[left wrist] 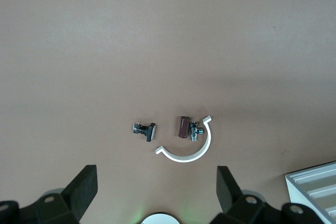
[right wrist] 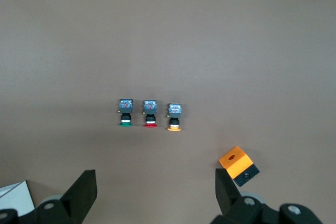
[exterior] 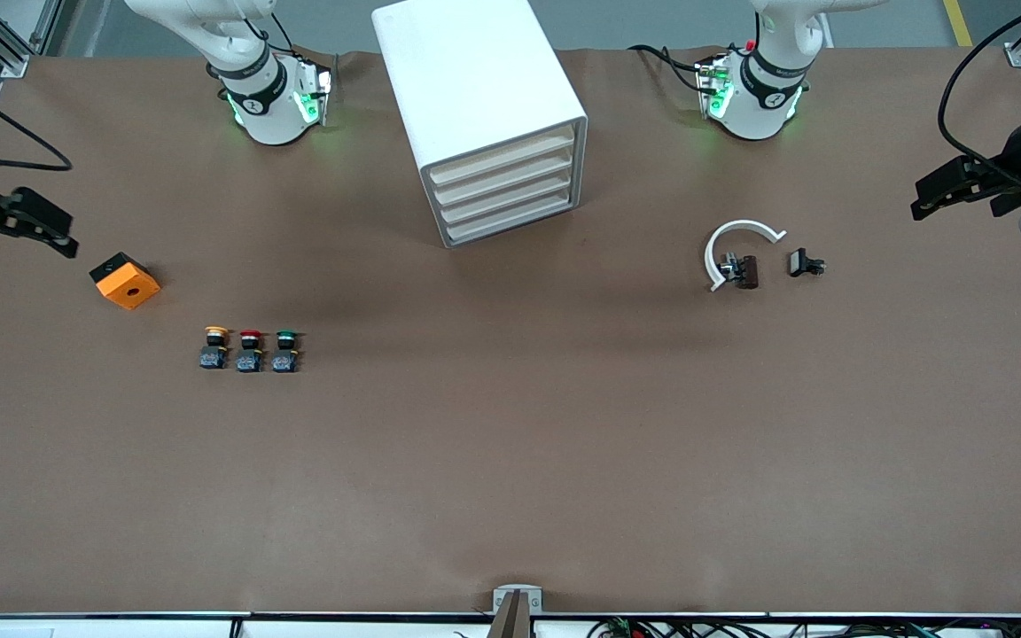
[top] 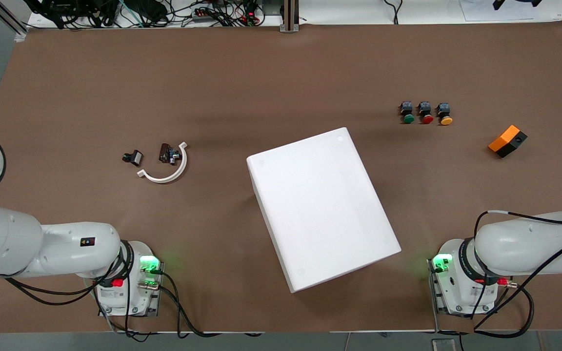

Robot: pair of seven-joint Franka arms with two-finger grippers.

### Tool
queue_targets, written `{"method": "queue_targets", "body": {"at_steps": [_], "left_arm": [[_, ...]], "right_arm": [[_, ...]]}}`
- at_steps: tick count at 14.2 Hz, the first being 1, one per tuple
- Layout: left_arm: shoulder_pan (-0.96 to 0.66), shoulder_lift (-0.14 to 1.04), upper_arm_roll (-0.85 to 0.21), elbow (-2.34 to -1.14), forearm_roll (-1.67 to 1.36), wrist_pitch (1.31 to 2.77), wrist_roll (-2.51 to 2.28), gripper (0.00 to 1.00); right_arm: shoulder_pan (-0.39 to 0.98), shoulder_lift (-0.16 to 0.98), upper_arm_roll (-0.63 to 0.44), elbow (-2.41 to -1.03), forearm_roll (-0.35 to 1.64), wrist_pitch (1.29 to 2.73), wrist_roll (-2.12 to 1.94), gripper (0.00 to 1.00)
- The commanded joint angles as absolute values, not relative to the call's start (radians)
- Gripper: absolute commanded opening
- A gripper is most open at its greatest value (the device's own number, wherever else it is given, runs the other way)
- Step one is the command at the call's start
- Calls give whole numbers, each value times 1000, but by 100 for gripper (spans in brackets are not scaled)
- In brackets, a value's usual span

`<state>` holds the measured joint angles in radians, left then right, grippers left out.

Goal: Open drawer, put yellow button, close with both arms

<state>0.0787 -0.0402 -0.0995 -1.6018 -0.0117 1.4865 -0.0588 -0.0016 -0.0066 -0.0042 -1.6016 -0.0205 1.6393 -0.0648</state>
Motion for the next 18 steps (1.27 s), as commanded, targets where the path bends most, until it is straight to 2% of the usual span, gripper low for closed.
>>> {"method": "queue_targets", "body": {"at_steps": [1, 4, 11, 13, 18], "left_arm": [[71, 3, -101, -1583, 6, 1474, -63, 100], [54, 66, -113, -1583, 2, 1494, -66, 100], [31, 234, -179, -1589, -35, 1655, -180, 100], [-7, 276, -181, -1586, -66, 1692, -294, 100], [-112, 331, -181, -1583, -144, 1717, -634, 100]], "right_arm": [[9, 31, -5, -1572, -28, 1632, -69, 100], [2, 93, -6, -1577, -31, 1621, -72, 100], [-18, 263, -11, -1580, -37, 1646, -71, 100], [-37, 319, -11, -1607, -38, 1725, -72, 100], [-72, 366, -11, -1738, -37, 1960, -71, 100]]}}
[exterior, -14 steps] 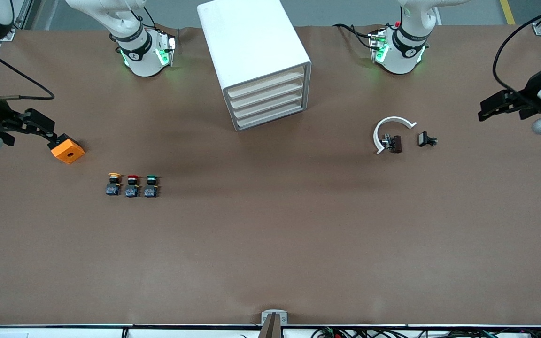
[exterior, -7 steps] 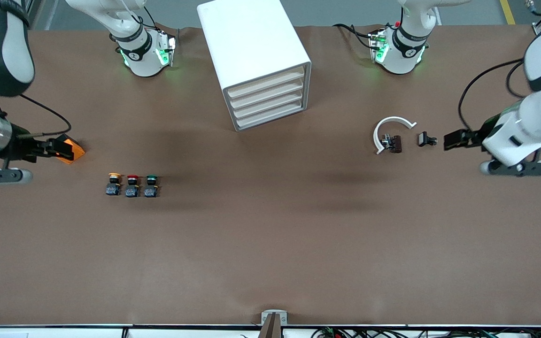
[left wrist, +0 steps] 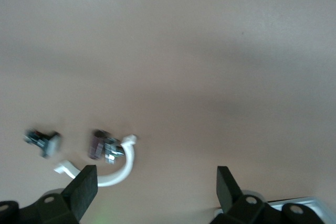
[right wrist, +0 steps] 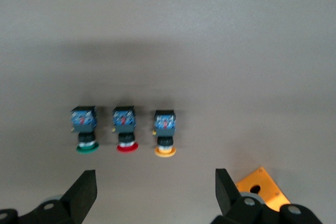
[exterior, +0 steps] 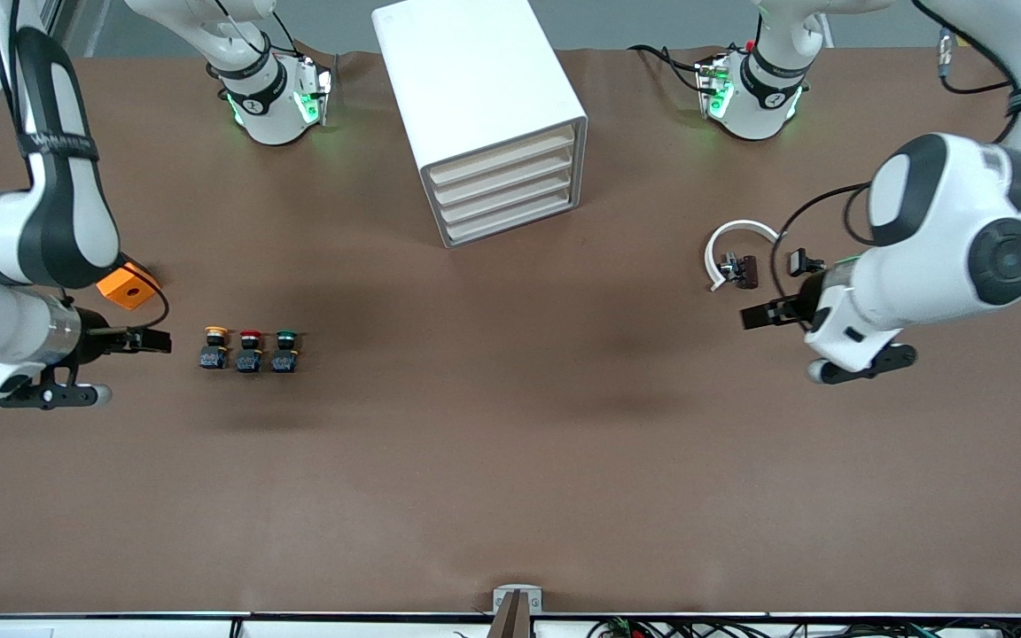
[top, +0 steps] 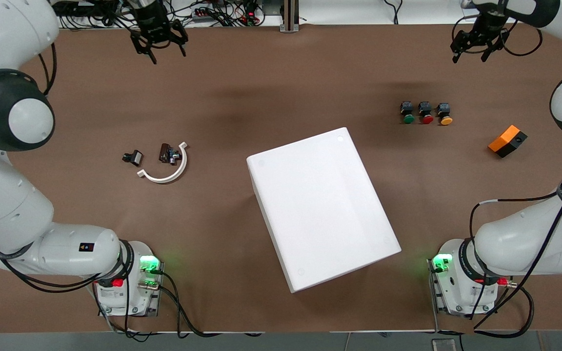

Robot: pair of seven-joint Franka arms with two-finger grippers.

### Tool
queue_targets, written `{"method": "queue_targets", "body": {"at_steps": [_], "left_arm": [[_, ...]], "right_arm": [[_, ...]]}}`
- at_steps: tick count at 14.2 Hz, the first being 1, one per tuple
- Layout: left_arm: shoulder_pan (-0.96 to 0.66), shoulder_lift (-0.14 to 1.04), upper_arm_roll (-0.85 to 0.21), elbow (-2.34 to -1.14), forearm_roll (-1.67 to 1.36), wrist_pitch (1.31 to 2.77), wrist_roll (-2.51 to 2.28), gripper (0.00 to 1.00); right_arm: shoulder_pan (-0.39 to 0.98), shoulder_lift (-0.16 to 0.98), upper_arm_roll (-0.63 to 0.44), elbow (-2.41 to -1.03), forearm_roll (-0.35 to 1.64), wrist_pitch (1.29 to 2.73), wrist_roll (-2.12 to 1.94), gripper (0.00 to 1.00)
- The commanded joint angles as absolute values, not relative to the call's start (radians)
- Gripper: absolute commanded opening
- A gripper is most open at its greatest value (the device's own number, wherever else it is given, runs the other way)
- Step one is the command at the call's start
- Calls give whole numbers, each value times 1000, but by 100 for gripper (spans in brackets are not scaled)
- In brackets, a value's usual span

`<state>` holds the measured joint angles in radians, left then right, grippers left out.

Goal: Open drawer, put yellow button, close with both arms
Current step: 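Reach the right gripper to the yellow button while the left gripper reaches the drawer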

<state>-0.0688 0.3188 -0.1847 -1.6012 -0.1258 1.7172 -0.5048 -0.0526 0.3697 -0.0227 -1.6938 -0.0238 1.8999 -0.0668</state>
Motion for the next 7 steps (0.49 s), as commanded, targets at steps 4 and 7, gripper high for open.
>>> {"method": "queue_targets", "body": {"at_steps": [4, 7], "left_arm": [[-221, 365, -183, -1578, -178, 1717, -972, 100], [-299, 435, -181, -1514, -195, 1717, -1255, 100]], "right_arm": [[-77, 455, -11, -1749, -34, 2077, -66, 100], [-89, 486, -11, -1782, -34, 2150, -63, 100]]}}
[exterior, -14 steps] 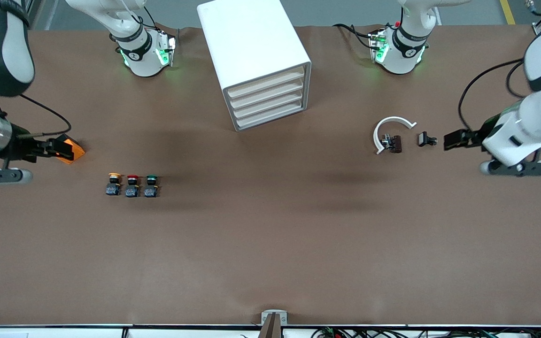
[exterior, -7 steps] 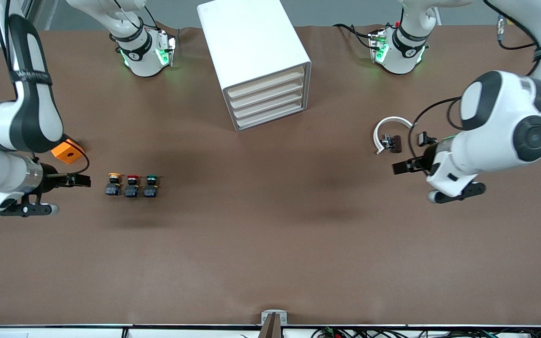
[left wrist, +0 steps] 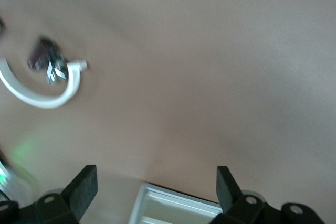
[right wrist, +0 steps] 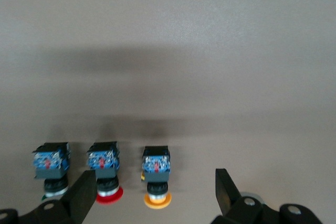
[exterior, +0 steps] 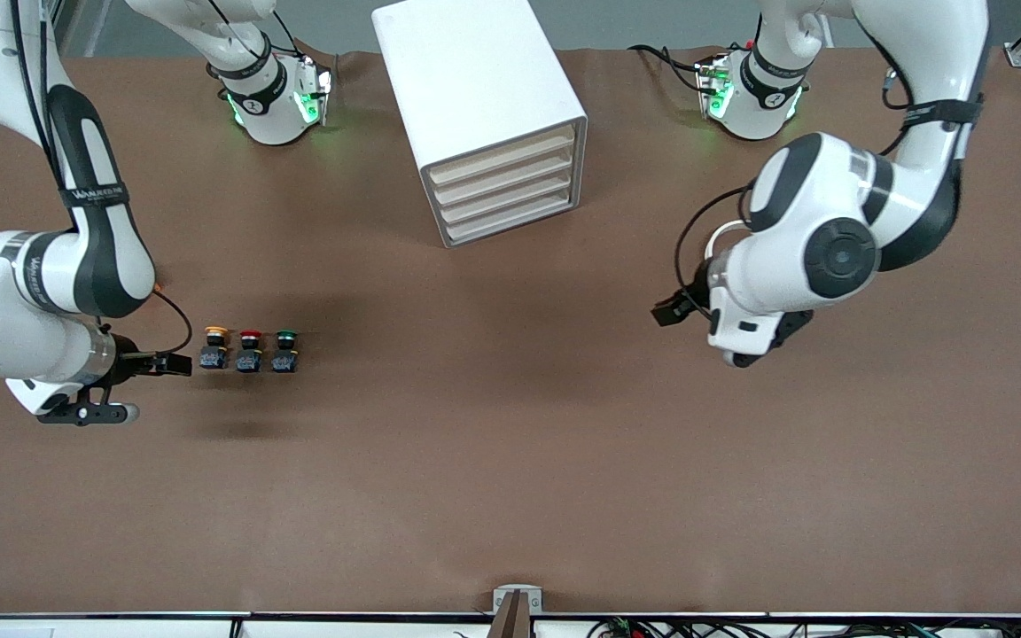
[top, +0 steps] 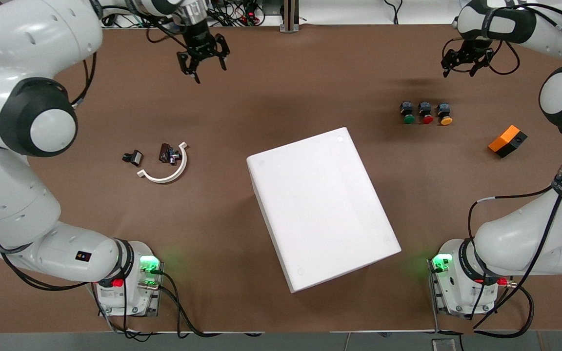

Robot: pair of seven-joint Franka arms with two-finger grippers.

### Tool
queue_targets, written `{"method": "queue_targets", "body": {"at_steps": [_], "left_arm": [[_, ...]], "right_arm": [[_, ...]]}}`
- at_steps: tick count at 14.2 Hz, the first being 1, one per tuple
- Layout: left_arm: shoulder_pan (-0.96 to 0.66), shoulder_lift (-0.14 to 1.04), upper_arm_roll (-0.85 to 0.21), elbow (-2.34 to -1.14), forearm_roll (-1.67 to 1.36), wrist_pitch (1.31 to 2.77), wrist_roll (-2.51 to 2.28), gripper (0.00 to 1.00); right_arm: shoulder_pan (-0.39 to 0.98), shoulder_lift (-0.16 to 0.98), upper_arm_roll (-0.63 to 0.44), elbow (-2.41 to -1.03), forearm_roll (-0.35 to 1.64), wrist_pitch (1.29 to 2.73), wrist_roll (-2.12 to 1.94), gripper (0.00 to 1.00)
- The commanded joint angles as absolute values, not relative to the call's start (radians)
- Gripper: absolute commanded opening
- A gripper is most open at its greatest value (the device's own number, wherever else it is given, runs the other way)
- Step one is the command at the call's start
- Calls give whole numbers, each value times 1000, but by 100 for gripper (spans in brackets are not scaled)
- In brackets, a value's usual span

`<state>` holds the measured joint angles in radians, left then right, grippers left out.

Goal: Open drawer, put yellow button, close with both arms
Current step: 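Reach the right gripper to the yellow button while the left gripper reaches the drawer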

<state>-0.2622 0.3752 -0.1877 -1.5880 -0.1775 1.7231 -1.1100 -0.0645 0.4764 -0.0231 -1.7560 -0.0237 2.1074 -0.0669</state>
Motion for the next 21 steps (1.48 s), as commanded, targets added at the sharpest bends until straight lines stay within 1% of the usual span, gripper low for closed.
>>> {"method": "queue_targets", "body": {"at_steps": [1, 3, 5, 8, 10, 12, 14, 15, 16, 17, 19, 21], "left_arm": [[-326, 465, -183, -1482, -196, 1717, -1349, 100], [-397, 521, -181, -1439, -199, 1717, -1579, 100], [-446, 561, -181, -1411, -199, 1717, -1708, 100], [-475, 580, -181, -1410, -230, 1713, -1927, 100], [-474, 577, -181, -1410, -270, 1698, -1994, 100], [-469, 578, -181, -1410, -339, 1655, -2000, 100], [-454, 577, -179, -1411, -417, 1576, -2026, 100], [-451, 577, -178, -1411, -434, 1542, -2067, 100], [-454, 577, -179, -1413, -437, 1522, -2116, 100], [-460, 578, -181, -1414, -440, 1517, -2149, 100], [-462, 583, -181, -1423, -506, 1500, -2164, 100], [-453, 609, -181, -1422, -599, 1421, -2164, 100]], "right_arm": [[-90, 486, -11, -1811, -34, 2186, -63, 100], [-95, 486, -11, -1864, -34, 2249, -63, 100], [-97, 485, -11, -1900, -32, 2258, -63, 100], [-95, 485, -9, -1940, -31, 2267, -63, 100], [-97, 488, -9, -1971, -31, 2314, -63, 100], [-95, 497, -11, -1991, -31, 2338, -63, 100], [-95, 506, -9, -1991, -32, 2338, -67, 100], [-95, 508, -9, -1991, -32, 2338, -69, 94], [-95, 509, -9, -1991, -32, 2336, -72, 85], [-95, 517, -9, -1991, -31, 2336, -72, 79], [-95, 526, -9, -1990, -32, 2339, -72, 71], [-95, 532, -9, -1988, -31, 2341, -72, 69]]}}
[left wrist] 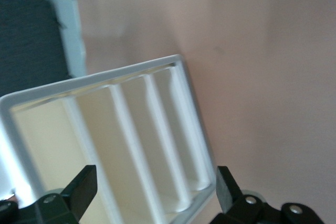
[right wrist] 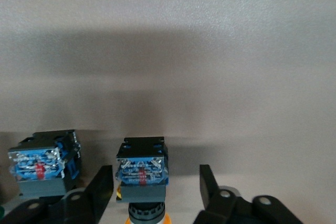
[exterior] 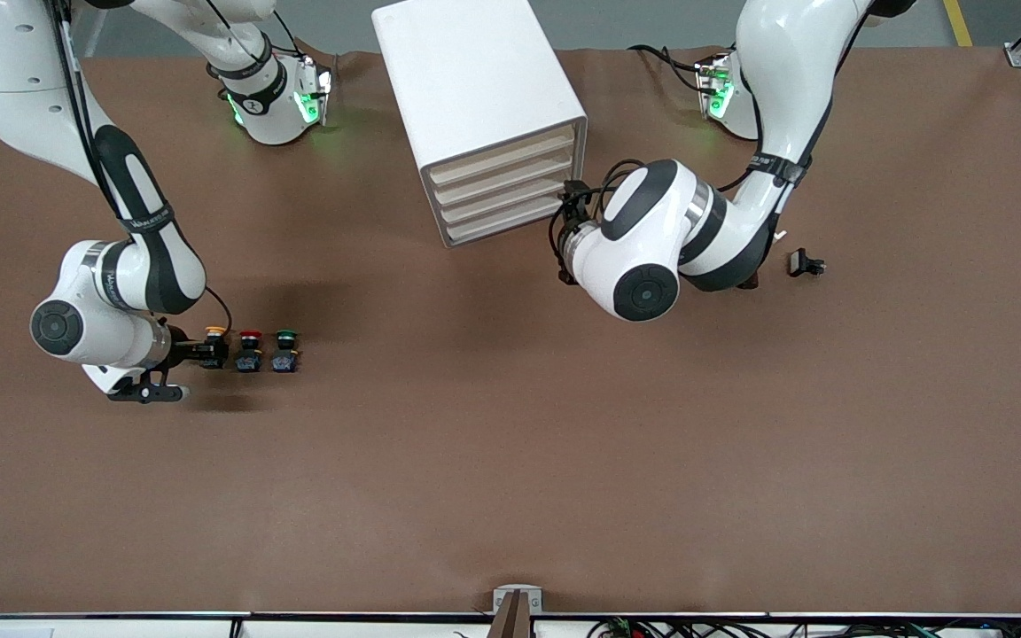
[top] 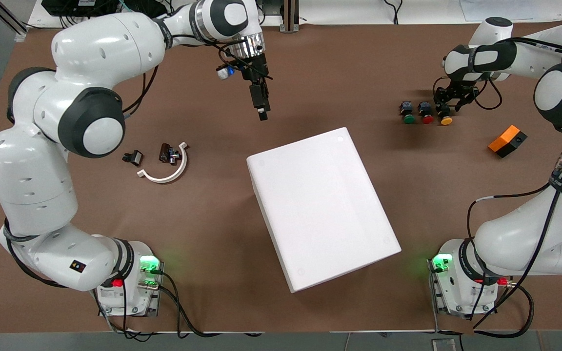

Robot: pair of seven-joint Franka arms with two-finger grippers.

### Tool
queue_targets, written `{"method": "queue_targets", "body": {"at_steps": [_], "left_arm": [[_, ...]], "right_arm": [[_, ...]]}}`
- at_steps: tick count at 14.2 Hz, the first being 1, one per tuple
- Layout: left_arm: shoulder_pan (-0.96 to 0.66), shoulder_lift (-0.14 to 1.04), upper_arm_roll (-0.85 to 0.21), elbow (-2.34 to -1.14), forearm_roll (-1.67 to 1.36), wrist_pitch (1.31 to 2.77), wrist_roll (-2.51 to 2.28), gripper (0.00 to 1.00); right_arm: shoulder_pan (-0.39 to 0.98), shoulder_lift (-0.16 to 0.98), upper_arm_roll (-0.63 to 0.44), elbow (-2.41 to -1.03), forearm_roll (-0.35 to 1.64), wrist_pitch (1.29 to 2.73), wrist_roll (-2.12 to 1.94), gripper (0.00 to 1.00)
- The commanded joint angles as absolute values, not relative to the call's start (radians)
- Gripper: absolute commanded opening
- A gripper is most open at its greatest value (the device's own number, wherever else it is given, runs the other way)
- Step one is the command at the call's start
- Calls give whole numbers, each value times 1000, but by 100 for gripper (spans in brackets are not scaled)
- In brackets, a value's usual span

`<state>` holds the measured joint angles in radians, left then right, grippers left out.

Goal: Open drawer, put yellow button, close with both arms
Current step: 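Pull the drawer open with the left gripper while the right gripper grasps the button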

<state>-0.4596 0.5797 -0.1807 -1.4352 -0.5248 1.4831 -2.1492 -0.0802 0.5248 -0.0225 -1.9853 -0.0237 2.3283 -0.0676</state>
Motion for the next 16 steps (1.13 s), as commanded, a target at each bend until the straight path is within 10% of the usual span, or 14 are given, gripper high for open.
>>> {"method": "queue_targets", "body": {"at_steps": [1, 8, 16], "left_arm": [[-449, 624, -181, -1422, -638, 1376, -2148, 100], [-422, 719, -175, -1417, -851, 1367, -2092, 100], [-430, 779, -175, -1413, -897, 1364, -2238, 87]], "right_arm": [[-95, 538, -9, -1987, -31, 2342, -72, 69], [-92, 545, -9, -1979, -31, 2353, -72, 27], [-86, 511, -6, -1970, -31, 2330, -71, 25]]}}
